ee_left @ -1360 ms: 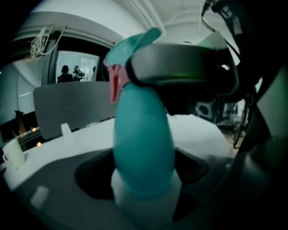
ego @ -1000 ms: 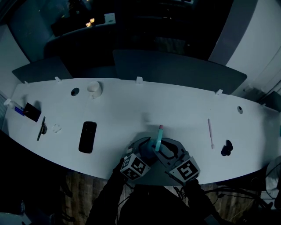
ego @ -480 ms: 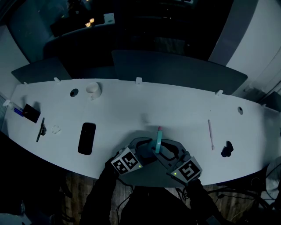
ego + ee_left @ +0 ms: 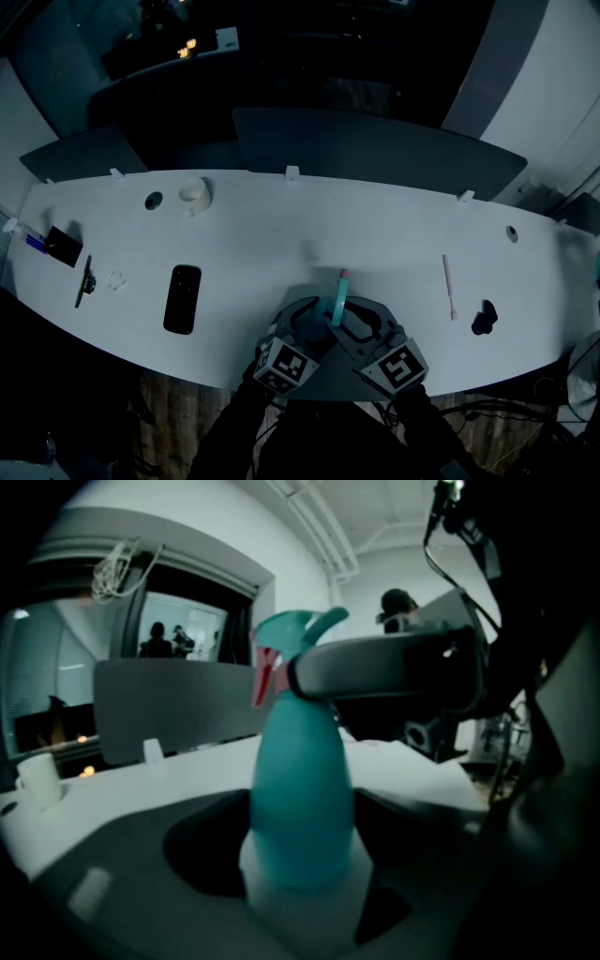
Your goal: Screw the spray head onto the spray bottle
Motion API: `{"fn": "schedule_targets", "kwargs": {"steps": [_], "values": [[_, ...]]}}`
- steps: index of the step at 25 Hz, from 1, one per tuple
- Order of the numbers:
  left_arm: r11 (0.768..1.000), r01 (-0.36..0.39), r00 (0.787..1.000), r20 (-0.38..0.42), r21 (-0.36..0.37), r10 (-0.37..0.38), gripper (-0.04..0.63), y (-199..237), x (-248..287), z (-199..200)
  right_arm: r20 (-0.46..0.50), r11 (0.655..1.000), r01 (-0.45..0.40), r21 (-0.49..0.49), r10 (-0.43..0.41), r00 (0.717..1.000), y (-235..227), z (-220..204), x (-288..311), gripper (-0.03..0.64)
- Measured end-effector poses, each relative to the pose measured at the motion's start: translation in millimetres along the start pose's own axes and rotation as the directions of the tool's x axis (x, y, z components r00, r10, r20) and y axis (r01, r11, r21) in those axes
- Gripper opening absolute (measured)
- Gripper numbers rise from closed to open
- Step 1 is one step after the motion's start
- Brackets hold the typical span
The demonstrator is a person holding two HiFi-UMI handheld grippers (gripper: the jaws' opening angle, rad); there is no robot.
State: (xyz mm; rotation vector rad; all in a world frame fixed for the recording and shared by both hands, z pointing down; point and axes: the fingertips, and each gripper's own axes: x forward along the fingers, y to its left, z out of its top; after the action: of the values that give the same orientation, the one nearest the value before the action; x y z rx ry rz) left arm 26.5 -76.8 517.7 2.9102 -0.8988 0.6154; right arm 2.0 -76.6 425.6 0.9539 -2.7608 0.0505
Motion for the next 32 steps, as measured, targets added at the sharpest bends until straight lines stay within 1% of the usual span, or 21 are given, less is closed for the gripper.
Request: {"fn": "schedule_targets", "kwargs": {"steps": [2, 4, 5, 6, 7, 8, 10, 12, 13, 15, 17, 19, 20, 21, 23, 25, 26, 28, 30, 31, 32], "values": [[0.989, -0.145, 0.989, -0.008, -0.041, 0.144, 0.354, 3, -2, 1, 0.004, 1.0, 0.015, 0.0, -0.015, 1.0, 1, 1, 0, 0.123], [0.959, -0.269, 0.963, -0.032, -0.089, 0.267, 0.354, 4, -4, 1, 0.005, 1.0, 0.019, 0.0, -0.019, 1.0, 2, 1, 0, 0.123], [0.946, -0.305, 0.952, -0.039, -0.107, 0.303, 0.354, 4, -4, 0, 0.003, 1.0, 0.017, -0.002, -0.017, 1.0, 3, 1, 0, 0.123], [0.941, -0.317, 0.949, -0.036, -0.115, 0.315, 0.356, 3, -5, 0, 0.0, 1.0, 0.014, -0.005, -0.014, 1.0, 3, 1, 0, 0.123], [0.946, -0.305, 0.952, -0.024, -0.111, 0.304, 0.356, 3, -5, 0, -0.002, 1.0, 0.009, -0.006, -0.009, 1.0, 3, 1, 0, 0.123], [0.957, -0.276, 0.961, -0.003, -0.09, 0.277, 0.356, 2, -6, 2, -0.003, 1.0, 0.004, -0.005, -0.004, 1.0, 3, 1, 1, 0.123], [0.981, -0.192, 0.979, 0.059, -0.028, 0.194, 0.355, 1, -13, 8, -0.004, 1.0, -0.008, -0.004, 0.008, 1.0, 3, 0, 2, 0.123], [0.997, -0.072, 0.992, 0.106, -0.01, 0.072, 0.356, 4, -17, 14, -0.003, 1.0, -0.021, -0.005, 0.021, 1.0, 3, 0, 2, 0.123], [1.0, 0.004, 0.995, 0.104, -0.01, -0.003, 0.356, 5, -16, 14, -0.003, 1.0, -0.027, -0.002, 0.027, 1.0, 3, 0, 2, 0.123], [0.988, 0.152, 0.987, 0.048, 0.022, -0.153, 0.356, 3, -12, 10, -0.001, 0.999, -0.044, 0.004, 0.044, 0.999, 3, 0, 3, 0.123], [0.964, 0.258, 0.966, -0.014, 0.071, -0.257, 0.352, -2, -5, 8, 0.0, 0.998, -0.057, 0.015, 0.057, 0.998, 3, 1, 3, 0.123], [0.949, 0.299, 0.954, -0.037, 0.096, -0.297, 0.353, -4, 0, 9, -0.002, 0.998, -0.054, 0.022, 0.054, 0.999, -1, 0, 3, 0.123], [0.951, 0.295, 0.955, -0.032, 0.096, -0.293, 0.351, -4, 1, 10, -0.002, 0.999, -0.048, 0.019, 0.048, 0.999, -2, 0, 2, 0.123], [0.957, 0.275, 0.961, -0.019, 0.089, -0.274, 0.351, -3, 2, 11, -0.001, 0.999, -0.038, 0.011, 0.038, 0.999, -4, 0, 3, 0.123], [0.98, 0.192, 0.981, 0.017, 0.06, -0.193, 0.35, 0, 3, 13, 0.009, 1.0, -0.004, -0.006, 0.004, 1.0, -5, 1, 3, 0.123], [0.997, 0.075, 0.996, 0.05, 0.021, -0.076, 0.35, 2, 5, 14, 0.024, 0.999, 0.043, -0.015, -0.043, 0.999, -8, 1, 2, 0.123], [1.0, 0.011, 0.998, 0.061, 0.001, -0.011, 0.35, 4, 6, 15, 0.032, 0.997, 0.069, -0.019, -0.068, 0.997, -9, 1, 2, 0.123], [0.992, -0.117, 0.991, 0.059, -0.047, 0.119, 0.35, 6, 6, 16, 0.045, 0.993, 0.115, -0.029, -0.113, 0.993, -9, 1, 1, 0.123], [0.97, -0.227, 0.972, 0.035, -0.086, 0.231, 0.35, 8, 5, 16, 0.05, 0.99, 0.138, -0.028, -0.137, 0.989, -9, 2, 1, 0.123], [0.96, -0.262, 0.964, 0.026, -0.094, 0.266, 0.351, 8, 5, 15, 0.047, 0.99, 0.138, -0.024, -0.137, 0.989, -8, 1, 1, 0.123], [0.958, -0.274, 0.96, 0.029, -0.09, 0.277, 0.351, 7, 4, 15, 0.044, 0.991, 0.132, -0.019, -0.131, 0.99, -8, 1, 1, 0.123]]}}
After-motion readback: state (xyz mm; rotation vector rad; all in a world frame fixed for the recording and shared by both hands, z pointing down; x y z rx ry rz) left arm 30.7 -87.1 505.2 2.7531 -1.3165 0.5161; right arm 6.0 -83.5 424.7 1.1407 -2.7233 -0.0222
